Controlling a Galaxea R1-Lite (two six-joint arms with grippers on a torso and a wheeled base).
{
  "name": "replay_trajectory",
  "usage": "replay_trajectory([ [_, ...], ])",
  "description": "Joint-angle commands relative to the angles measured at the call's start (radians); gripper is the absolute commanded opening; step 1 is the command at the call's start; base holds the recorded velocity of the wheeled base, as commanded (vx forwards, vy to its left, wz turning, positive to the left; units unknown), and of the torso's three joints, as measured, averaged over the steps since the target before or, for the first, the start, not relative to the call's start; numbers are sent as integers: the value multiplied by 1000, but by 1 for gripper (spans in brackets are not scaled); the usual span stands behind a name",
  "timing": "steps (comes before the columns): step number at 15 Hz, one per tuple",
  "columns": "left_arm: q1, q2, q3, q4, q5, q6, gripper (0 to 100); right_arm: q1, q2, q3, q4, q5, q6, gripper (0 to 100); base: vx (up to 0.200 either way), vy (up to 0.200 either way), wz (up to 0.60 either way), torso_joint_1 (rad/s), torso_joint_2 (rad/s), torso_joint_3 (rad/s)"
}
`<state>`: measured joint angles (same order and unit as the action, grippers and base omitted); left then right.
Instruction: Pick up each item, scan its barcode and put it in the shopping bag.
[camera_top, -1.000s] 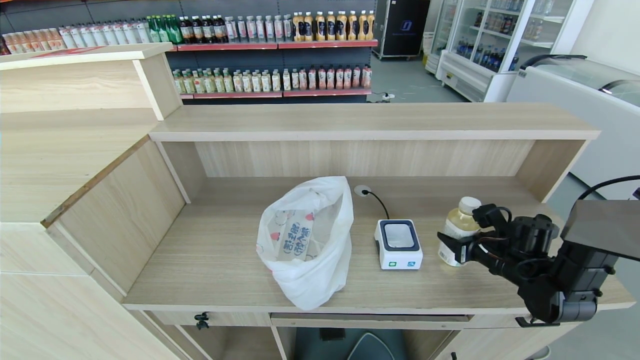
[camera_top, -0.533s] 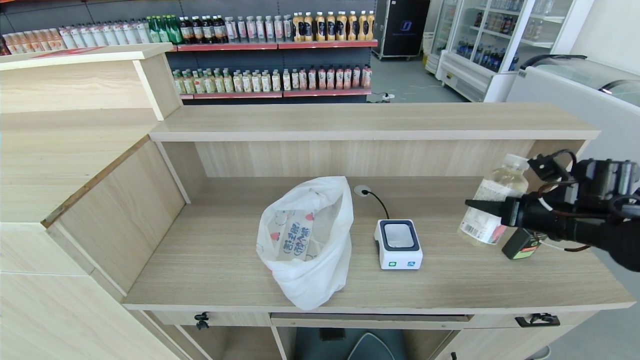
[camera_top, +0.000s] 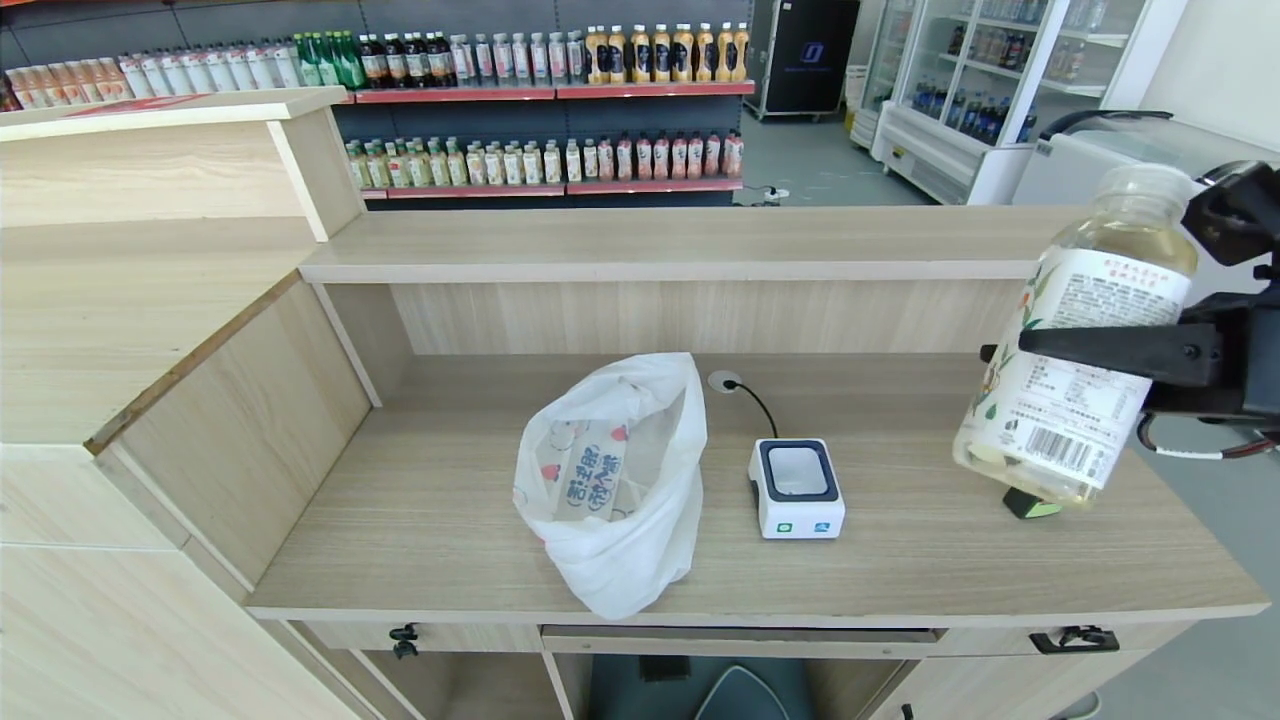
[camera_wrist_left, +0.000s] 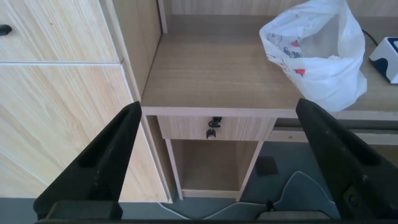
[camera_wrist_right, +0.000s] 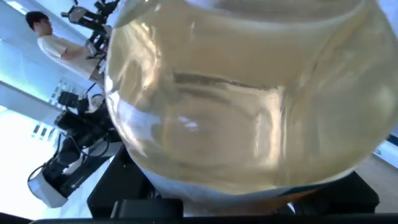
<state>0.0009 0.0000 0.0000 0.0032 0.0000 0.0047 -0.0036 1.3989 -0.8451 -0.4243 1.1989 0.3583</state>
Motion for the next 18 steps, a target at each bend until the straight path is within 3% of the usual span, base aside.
replay_trajectory([
  [1, 1, 0, 0, 0, 0, 0, 100, 105, -109, 58, 2, 7, 11, 0, 0, 0, 0, 0, 0, 0],
  [11, 1, 0, 0, 0, 0, 0, 100, 238, -261, 139, 1, 25, 146, 0, 0, 0, 0, 0, 0, 0],
  [18, 1, 0, 0, 0, 0, 0, 100, 237, -285, 156, 5, 19, 162, 0, 0, 0, 0, 0, 0, 0],
])
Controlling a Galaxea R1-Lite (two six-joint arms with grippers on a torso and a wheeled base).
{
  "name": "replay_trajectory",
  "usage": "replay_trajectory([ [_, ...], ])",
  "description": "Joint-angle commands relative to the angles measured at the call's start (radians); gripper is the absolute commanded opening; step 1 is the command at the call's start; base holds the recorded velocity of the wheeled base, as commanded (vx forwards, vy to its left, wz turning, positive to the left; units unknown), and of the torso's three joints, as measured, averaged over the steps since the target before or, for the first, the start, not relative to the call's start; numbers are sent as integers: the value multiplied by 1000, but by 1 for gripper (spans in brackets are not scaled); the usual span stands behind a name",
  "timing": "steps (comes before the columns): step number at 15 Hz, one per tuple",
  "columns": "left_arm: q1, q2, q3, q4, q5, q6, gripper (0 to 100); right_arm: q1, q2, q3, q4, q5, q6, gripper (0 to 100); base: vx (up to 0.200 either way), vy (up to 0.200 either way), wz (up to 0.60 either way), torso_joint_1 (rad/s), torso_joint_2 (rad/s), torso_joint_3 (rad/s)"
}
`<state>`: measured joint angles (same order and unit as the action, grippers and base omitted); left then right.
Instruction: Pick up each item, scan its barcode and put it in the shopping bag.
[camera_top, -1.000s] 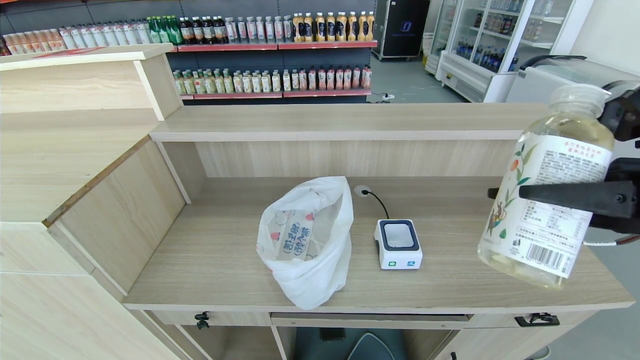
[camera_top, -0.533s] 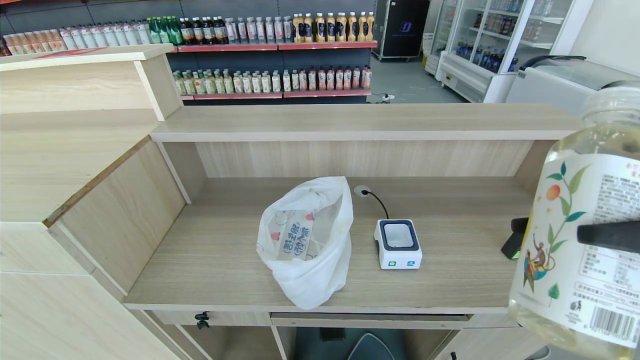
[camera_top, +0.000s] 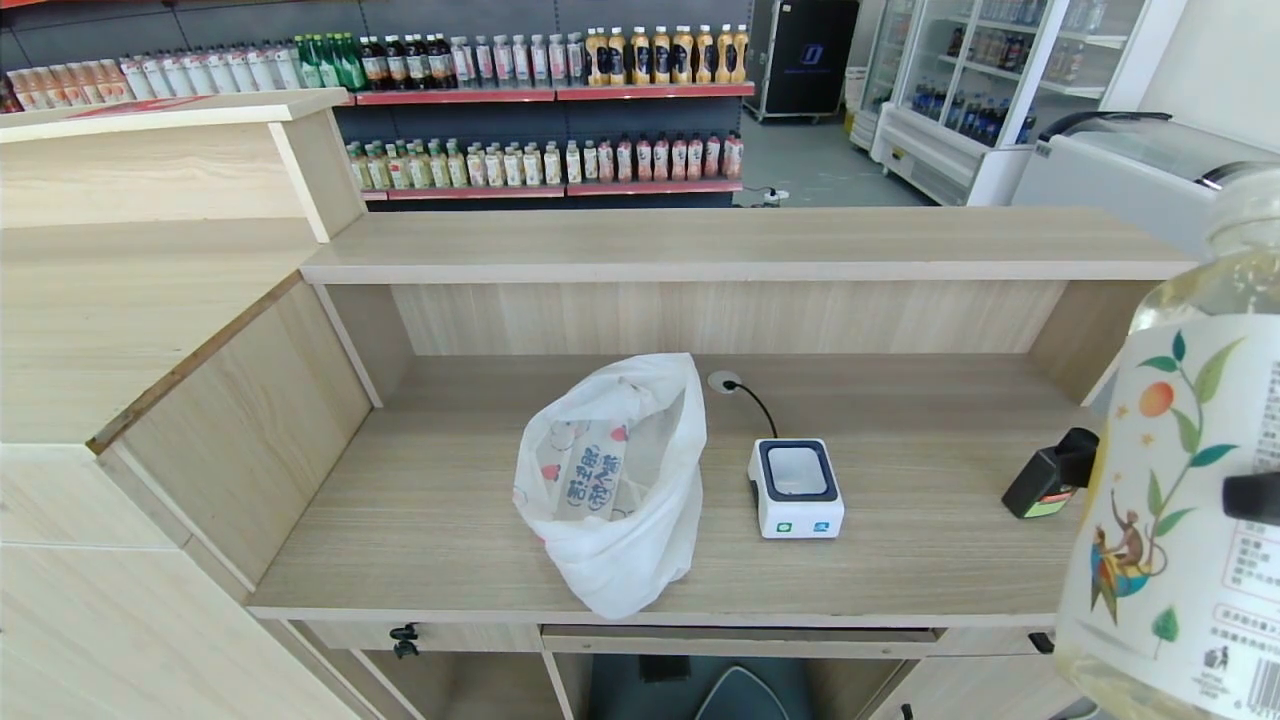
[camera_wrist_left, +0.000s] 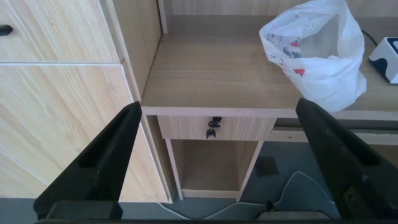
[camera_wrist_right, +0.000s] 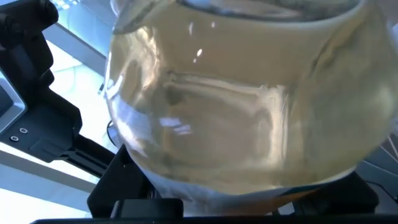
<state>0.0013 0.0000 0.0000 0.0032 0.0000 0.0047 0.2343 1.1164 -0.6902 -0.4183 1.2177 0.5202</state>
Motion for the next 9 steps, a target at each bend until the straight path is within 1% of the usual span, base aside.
replay_trajectory([
  [1, 0, 0, 0, 0, 0, 0, 100, 0, -3, 3, 0, -1, 0, 0, 0, 0, 0, 0, 0, 0],
  [5, 0, 0, 0, 0, 0, 0, 100, -1, -1, 3, -2, -3, -2, 0, 0, 0, 0, 0, 0, 0],
  [9, 0, 0, 0, 0, 0, 0, 100, -7, 6, 1, -2, -35, -2, 0, 0, 0, 0, 0, 0, 0],
])
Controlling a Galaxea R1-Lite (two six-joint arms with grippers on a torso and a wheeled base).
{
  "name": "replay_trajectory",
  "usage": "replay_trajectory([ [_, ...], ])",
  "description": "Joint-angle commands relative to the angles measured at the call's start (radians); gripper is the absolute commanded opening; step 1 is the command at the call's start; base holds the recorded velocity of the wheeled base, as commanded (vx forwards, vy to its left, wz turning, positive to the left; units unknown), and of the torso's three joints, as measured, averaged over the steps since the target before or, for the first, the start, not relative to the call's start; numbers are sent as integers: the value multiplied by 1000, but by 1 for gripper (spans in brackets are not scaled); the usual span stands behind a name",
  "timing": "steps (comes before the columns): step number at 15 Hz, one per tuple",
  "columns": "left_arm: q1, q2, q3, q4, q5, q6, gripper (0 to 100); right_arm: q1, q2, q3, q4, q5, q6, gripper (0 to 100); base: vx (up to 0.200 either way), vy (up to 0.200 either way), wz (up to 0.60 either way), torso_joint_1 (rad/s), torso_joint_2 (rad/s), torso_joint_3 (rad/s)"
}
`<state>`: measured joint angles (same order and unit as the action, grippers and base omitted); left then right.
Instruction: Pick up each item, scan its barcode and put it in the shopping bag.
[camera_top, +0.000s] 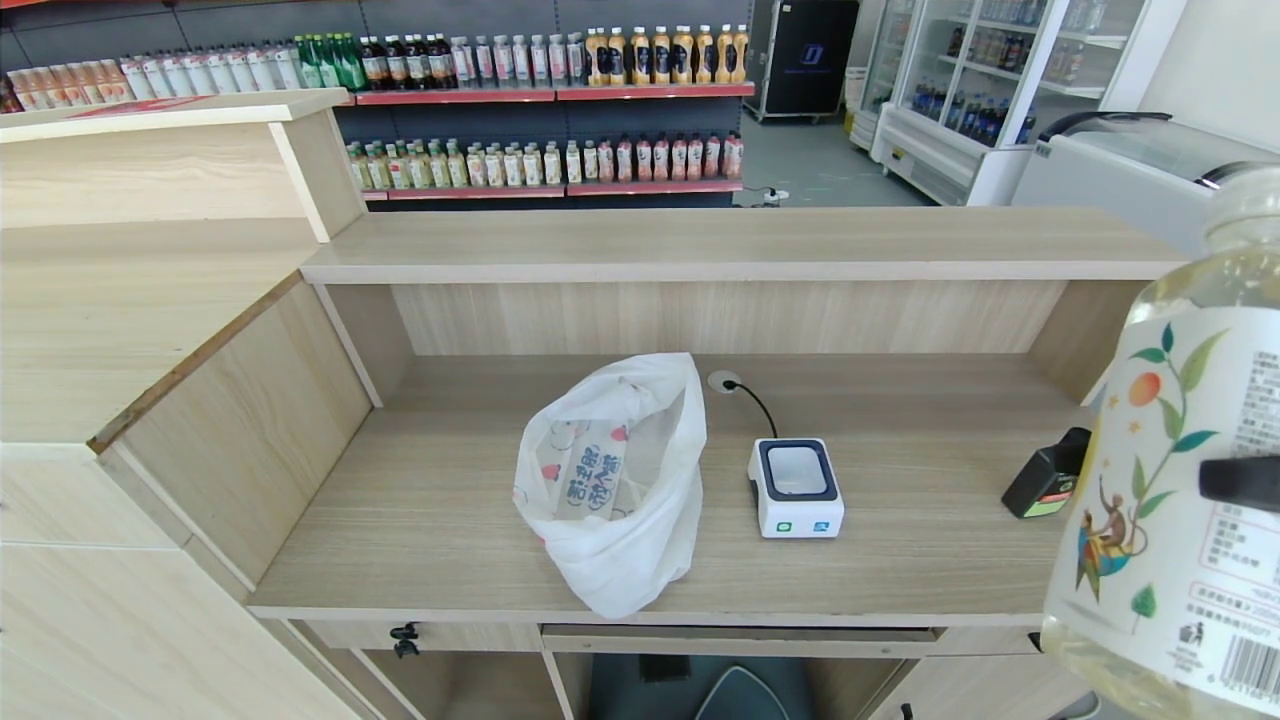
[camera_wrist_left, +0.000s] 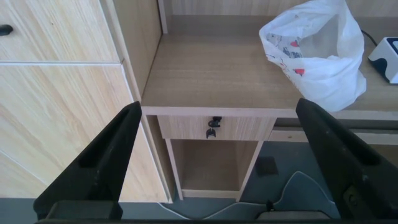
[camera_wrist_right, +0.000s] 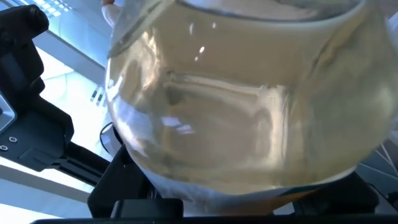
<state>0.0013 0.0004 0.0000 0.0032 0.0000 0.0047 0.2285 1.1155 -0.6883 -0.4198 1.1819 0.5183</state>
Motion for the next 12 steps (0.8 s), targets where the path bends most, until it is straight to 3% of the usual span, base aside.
replay_trajectory([
  [1, 0, 0, 0, 0, 0, 0, 100, -1, 9, 0, -1, 1, -1, 0, 0, 0, 0, 0, 0, 0],
  [3, 0, 0, 0, 0, 0, 0, 100, -3, 27, -4, -11, -25, -12, 0, 0, 0, 0, 0, 0, 0],
  [4, 0, 0, 0, 0, 0, 0, 100, -12, 75, -16, -34, -127, -73, 0, 0, 0, 0, 0, 0, 0],
  [5, 0, 0, 0, 0, 0, 0, 100, -48, 175, -40, -57, -315, -258, 0, 0, 0, 0, 0, 0, 0],
  [6, 0, 0, 0, 0, 0, 0, 100, -130, 267, -65, -48, -535, -486, 0, 0, 0, 0, 0, 0, 0],
  [7, 0, 0, 0, 0, 0, 0, 100, -210, 322, -57, -50, -688, -692, 0, 0, 0, 0, 0, 0, 0],
  [10, 0, 0, 0, 0, 0, 0, 100, -437, 348, 26, -71, -693, -1127, 0, 0, 0, 0, 0, 0, 0],
  [12, 0, 0, 0, 0, 0, 0, 100, -511, 349, 32, -73, -690, -1311, 0, 0, 0, 0, 0, 0, 0],
])
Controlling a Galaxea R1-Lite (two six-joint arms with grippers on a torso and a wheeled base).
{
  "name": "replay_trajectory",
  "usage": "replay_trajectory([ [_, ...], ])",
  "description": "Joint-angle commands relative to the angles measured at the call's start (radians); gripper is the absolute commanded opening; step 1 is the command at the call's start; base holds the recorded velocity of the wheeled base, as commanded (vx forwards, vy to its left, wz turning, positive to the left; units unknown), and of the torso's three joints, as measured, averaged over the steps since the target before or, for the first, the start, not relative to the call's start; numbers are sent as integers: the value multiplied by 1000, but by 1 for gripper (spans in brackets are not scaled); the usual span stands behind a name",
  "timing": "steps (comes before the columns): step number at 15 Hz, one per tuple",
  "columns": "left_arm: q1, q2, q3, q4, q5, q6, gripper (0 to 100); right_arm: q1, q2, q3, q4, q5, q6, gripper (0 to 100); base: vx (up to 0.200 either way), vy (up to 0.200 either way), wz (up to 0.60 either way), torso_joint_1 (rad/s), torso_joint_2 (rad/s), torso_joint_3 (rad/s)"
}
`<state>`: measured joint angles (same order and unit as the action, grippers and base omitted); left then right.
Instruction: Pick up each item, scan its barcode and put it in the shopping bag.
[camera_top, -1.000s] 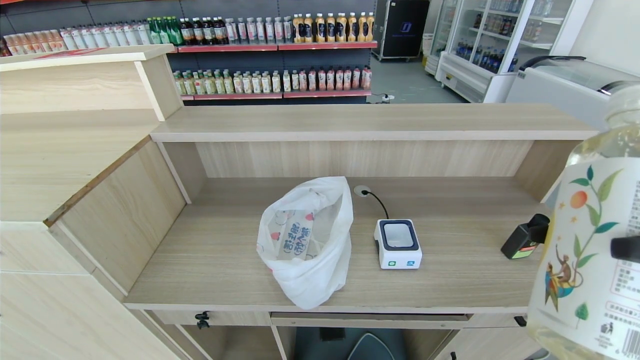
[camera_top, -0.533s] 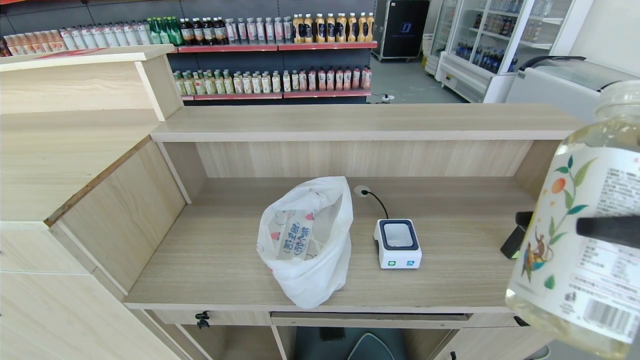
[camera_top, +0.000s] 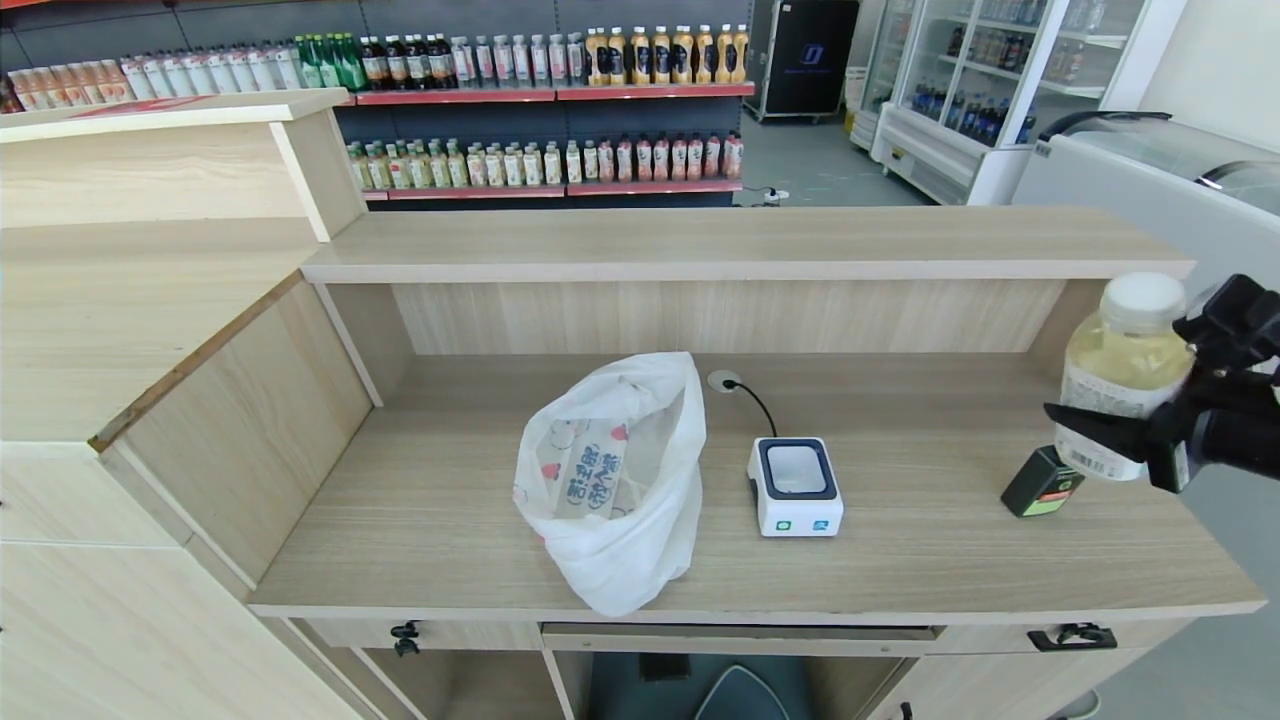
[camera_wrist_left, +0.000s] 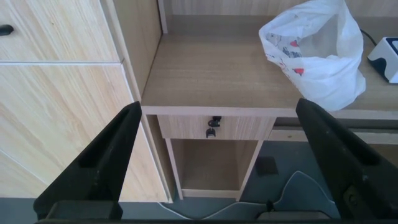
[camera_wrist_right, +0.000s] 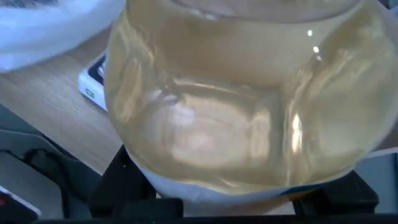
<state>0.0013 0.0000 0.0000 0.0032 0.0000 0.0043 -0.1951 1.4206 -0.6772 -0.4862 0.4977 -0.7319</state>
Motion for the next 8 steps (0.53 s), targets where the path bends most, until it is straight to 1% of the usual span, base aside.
replay_trajectory([
  [1, 0, 0, 0, 0, 0, 0, 100, -92, 41, 19, -12, -4, -75, 0, 0, 0, 0, 0, 0, 0],
  [3, 0, 0, 0, 0, 0, 0, 100, -99, 37, 16, -35, 7, -76, 0, 0, 0, 0, 0, 0, 0],
  [4, 0, 0, 0, 0, 0, 0, 100, -99, 35, 18, -60, 10, -100, 0, 0, 0, 0, 0, 0, 0],
  [5, 0, 0, 0, 0, 0, 0, 100, -98, 35, 16, -58, 39, -121, 0, 0, 0, 600, 2, 7, 2],
  [6, 0, 0, 0, 0, 0, 0, 100, -95, 37, 22, -63, 96, -142, 0, 0, 0, 600, 7, 2, -7],
  [7, 0, 0, 0, 0, 0, 0, 100, -95, 37, 22, -63, 96, -142, 0, 0, 0, 600, -2, 2, 2],
  [8, 0, 0, 0, 0, 0, 0, 100, -93, 61, 22, -61, 154, -294, 0, 0, 0, 600, 7, 2, 7],
])
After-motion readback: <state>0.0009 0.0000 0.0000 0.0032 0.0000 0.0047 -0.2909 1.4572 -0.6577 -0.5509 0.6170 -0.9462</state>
